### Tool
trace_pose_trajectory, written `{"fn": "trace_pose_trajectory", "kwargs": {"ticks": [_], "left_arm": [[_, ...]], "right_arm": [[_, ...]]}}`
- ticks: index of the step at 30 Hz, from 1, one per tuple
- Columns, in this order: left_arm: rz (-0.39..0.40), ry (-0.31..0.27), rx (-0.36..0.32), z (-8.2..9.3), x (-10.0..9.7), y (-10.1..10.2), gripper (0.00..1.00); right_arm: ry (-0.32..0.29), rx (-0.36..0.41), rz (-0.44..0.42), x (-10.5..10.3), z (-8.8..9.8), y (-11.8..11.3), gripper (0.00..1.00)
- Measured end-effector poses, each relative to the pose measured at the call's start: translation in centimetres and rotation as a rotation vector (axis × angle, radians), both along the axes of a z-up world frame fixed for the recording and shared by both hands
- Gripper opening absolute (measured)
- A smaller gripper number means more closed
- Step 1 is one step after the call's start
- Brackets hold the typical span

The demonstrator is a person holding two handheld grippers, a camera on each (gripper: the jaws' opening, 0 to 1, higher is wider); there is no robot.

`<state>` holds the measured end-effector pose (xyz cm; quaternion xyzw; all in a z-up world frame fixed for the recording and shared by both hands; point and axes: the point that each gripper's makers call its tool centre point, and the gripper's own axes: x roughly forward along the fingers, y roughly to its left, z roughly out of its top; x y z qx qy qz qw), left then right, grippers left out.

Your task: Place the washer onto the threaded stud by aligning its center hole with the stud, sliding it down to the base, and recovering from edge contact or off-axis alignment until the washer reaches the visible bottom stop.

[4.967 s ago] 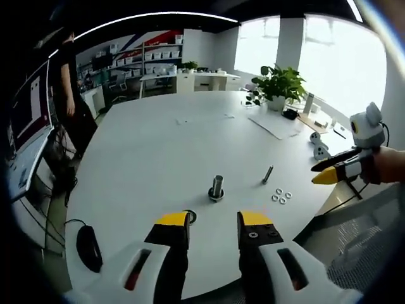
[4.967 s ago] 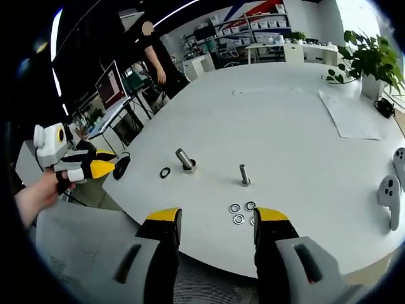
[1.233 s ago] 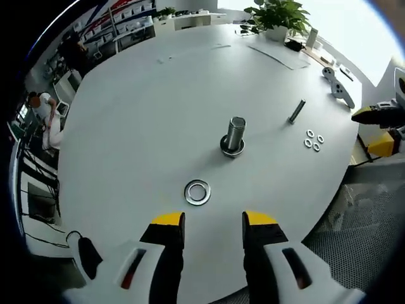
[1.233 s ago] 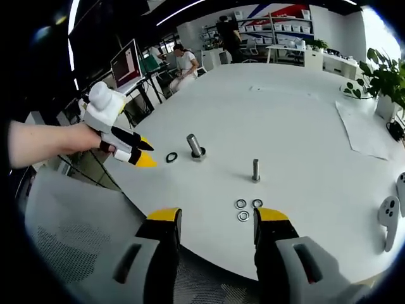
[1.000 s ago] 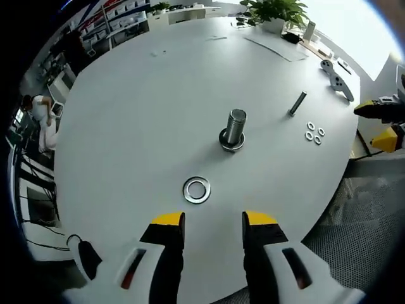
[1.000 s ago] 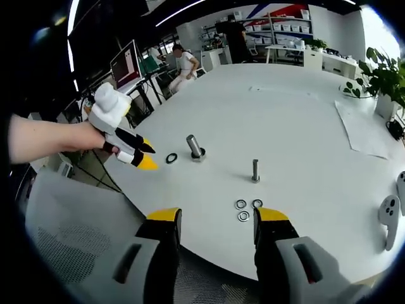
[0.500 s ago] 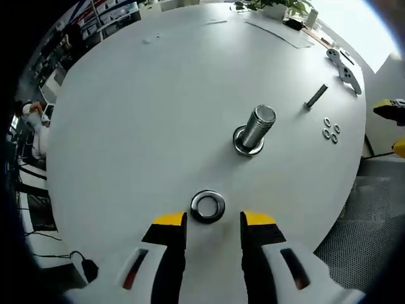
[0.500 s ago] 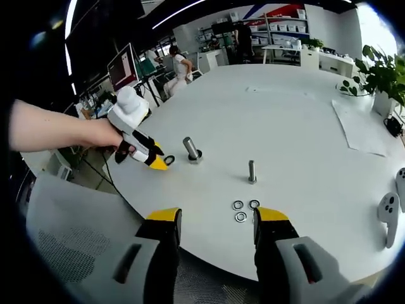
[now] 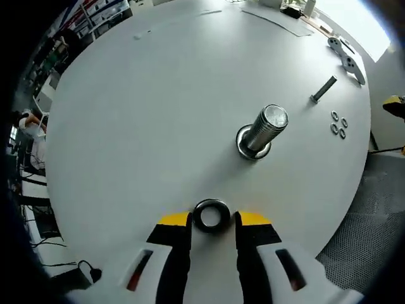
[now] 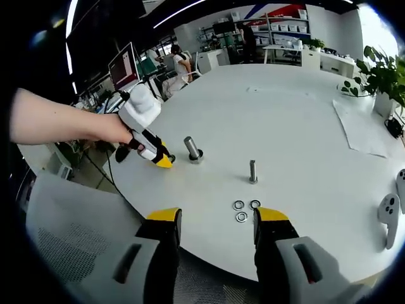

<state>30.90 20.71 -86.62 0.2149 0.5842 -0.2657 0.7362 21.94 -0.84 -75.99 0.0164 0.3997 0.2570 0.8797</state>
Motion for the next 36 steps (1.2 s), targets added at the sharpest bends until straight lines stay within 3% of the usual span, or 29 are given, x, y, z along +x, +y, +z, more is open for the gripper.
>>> {"fn": "trace_pose_trajectory", "kwargs": {"ticks": [14,21,26,34,36], "left_arm": [[-0.035,0.040,0.027,-0.1,-0.3,0.2,0.21],[-0.093,0.108,0.071,-0.2,-2.1,1.2,0.20],[-0.125,0.077,0.050,-0.1,-2.0,1.2,0.22],[-0.119,0.080,0.058,-0.2,-2.0,1.2,0.22],[-0.147,0.075,0.061,-0.1,-2.1,1.1,0.22]], "right_arm": [[-0.002,0.003,-0.004,0.0,0.1,-0.1,0.48],[-0.004,0.006,-0.007,0.1,0.2,-0.1,0.48],[-0.008,0.010,-0.005,0.2,0.3,0.0,0.48],[-0.011,0.016,-0.009,0.3,0.4,0.1,0.48],[-0.011,0.018,-0.011,0.3,0.4,0.0,0.48]]}}
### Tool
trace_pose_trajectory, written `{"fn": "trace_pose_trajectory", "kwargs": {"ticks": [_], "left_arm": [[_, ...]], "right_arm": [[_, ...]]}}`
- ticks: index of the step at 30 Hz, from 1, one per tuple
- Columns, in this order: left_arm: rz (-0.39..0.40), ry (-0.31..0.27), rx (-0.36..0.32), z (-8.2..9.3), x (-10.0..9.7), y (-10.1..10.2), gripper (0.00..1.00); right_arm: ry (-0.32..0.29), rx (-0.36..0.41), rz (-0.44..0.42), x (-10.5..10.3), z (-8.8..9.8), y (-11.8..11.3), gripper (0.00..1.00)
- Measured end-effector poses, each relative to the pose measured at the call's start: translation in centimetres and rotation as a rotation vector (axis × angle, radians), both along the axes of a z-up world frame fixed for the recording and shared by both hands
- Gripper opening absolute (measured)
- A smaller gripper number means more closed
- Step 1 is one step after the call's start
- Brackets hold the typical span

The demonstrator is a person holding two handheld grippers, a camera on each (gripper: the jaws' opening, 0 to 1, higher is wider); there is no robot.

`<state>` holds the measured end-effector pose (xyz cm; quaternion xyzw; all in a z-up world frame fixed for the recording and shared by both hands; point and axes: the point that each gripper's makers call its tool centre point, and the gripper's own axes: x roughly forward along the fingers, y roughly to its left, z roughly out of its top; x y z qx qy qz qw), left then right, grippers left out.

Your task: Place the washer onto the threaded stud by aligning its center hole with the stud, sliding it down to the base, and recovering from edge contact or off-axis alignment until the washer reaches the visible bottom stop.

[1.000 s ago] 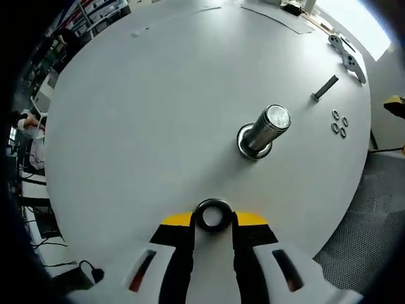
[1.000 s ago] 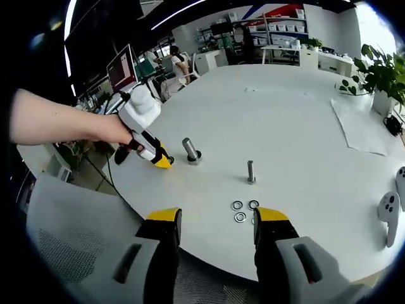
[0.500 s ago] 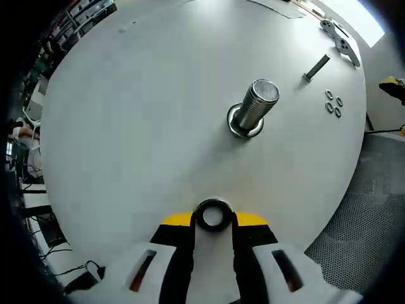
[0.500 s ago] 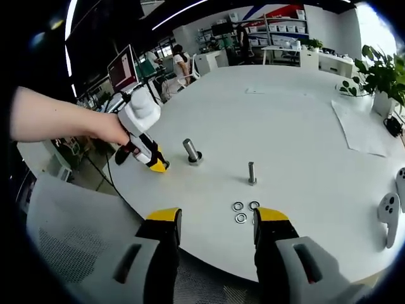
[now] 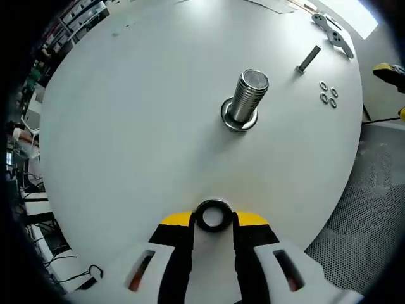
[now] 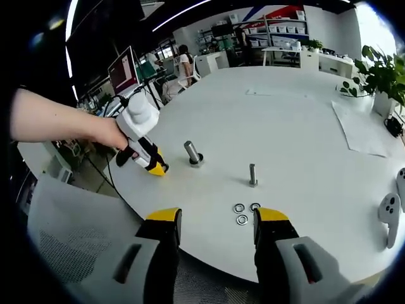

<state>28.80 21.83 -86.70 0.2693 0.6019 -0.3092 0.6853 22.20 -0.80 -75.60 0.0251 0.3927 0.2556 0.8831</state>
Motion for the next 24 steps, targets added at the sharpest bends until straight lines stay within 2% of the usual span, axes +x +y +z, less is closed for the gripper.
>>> {"fn": "trace_pose_trajectory", "kwargs": {"ticks": [7,12,16,22,24], "left_arm": [[-0.063,0.002,0.007,0.03,-0.31,-0.03,0.24],[-0.069,0.001,0.001,-0.15,-0.12,0.11,0.25],[-0.167,0.005,0.013,0.00,-0.33,0.21,0.24],[-0.132,0.007,0.043,-0.06,-0.24,0.06,0.21],[-0.119,0.000,0.033,0.03,-0.25,0.20,0.20]], "right_arm": [[0.004,0.002,0.004,-0.07,-0.07,0.05,0.48],[0.003,0.004,0.006,-0.11,-0.02,0.15,0.48],[0.005,0.004,0.008,-0.13,-0.08,0.14,0.48],[0.003,0.006,0.006,-0.09,-0.01,0.17,0.48],[0.004,0.007,0.007,-0.12,-0.02,0.19,0.48]]}}
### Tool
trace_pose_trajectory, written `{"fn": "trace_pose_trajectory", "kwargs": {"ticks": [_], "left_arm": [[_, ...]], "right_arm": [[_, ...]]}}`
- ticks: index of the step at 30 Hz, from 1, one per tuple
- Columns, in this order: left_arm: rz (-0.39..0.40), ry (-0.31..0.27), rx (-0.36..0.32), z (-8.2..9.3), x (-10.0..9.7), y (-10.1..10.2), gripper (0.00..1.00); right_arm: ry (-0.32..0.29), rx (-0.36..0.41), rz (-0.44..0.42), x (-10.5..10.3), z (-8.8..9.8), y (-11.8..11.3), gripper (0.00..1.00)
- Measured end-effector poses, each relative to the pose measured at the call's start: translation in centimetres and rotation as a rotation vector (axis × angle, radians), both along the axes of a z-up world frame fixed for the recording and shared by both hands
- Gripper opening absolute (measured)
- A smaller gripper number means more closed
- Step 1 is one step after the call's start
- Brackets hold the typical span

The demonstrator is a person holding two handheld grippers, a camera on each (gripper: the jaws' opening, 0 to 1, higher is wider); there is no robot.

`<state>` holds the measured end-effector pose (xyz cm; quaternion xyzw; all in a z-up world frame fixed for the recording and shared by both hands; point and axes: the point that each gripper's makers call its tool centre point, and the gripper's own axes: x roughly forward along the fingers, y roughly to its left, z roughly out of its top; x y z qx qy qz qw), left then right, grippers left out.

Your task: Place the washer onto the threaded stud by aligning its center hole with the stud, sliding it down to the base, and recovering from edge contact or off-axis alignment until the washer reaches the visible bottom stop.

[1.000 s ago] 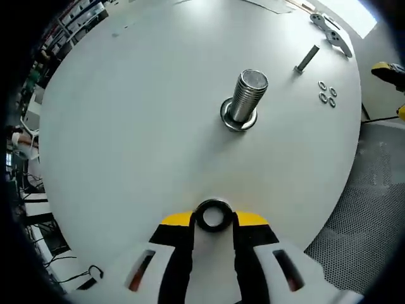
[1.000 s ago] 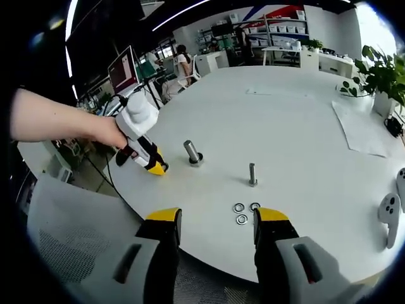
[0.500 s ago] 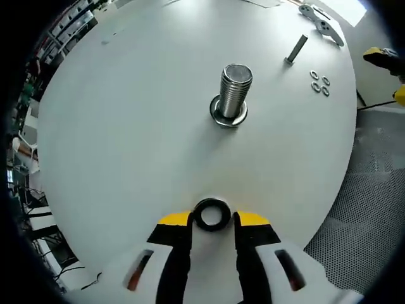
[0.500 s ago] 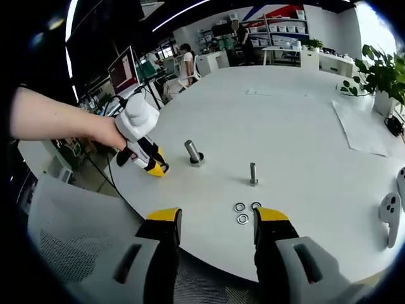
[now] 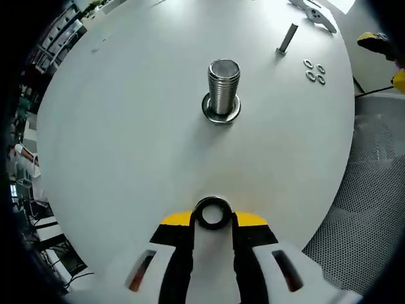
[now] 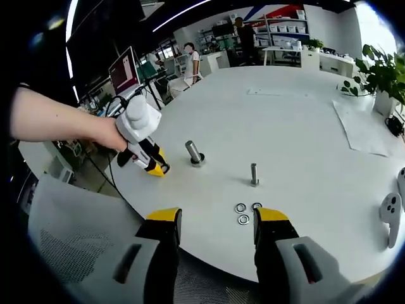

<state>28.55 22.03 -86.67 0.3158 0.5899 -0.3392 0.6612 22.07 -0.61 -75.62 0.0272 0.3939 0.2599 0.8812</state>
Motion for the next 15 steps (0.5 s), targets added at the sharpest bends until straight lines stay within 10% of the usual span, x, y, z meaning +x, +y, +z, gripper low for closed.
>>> {"fn": "trace_pose_trajectory", "kwargs": {"ticks": [15], "left_arm": [[0.094,-0.025,-0.084,0.2,-1.1,-0.3,0.19]], "right_arm": [[-0.001,-0.001,0.004,0.0,0.0,0.2,0.48]]}}
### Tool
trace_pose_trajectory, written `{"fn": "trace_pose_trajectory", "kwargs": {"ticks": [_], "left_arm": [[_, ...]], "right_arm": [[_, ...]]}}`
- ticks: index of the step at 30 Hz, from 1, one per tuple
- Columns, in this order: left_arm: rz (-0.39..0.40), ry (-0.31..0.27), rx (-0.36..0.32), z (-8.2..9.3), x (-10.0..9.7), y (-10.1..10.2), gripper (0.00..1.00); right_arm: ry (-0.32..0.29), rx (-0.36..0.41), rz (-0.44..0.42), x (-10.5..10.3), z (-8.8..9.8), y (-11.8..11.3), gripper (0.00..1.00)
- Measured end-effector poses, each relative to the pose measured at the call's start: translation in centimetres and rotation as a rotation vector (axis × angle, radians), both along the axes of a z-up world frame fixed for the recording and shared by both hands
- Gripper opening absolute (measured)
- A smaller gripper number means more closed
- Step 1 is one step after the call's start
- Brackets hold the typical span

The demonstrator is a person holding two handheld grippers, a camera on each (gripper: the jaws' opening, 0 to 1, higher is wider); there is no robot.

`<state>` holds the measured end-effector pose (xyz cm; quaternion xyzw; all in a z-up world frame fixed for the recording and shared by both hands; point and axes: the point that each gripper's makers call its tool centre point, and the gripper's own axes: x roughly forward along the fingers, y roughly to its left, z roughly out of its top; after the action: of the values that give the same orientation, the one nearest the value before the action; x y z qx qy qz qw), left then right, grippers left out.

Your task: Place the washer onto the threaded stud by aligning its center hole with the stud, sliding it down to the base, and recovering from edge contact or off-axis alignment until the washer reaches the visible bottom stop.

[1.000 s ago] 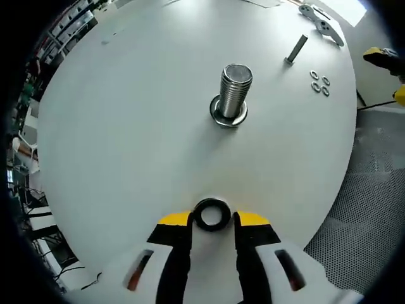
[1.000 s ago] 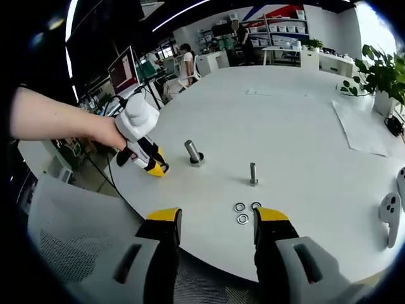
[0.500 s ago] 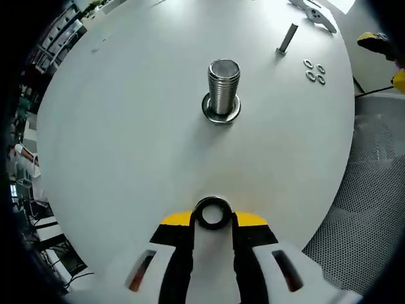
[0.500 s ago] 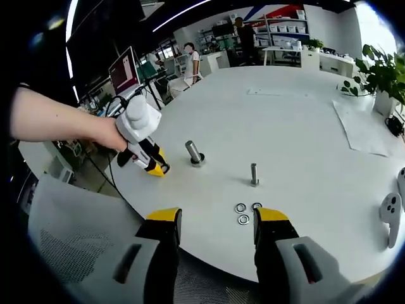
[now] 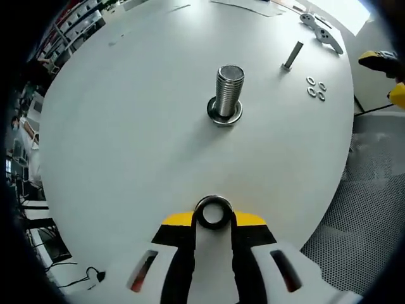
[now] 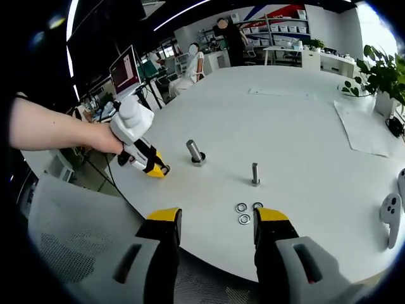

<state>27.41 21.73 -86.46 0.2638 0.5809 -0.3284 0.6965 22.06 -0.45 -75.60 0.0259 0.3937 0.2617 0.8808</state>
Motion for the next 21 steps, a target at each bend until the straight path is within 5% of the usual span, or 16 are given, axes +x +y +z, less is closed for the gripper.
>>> {"fn": "trace_pose_trajectory", "kwargs": {"ticks": [6,14,21], "left_arm": [[0.008,-0.034,-0.044,1.5,0.5,-0.7,0.19],[-0.072,-0.134,-0.108,5.9,2.8,-4.3,0.19],[-0.123,-0.170,-0.127,8.0,4.3,-6.7,0.19]], "right_arm": [[-0.001,-0.004,0.002,-0.1,0.0,-0.1,0.48],[-0.001,-0.008,0.005,-0.1,0.0,0.0,0.48],[0.000,-0.007,0.011,-0.2,0.0,0.2,0.48]]}}
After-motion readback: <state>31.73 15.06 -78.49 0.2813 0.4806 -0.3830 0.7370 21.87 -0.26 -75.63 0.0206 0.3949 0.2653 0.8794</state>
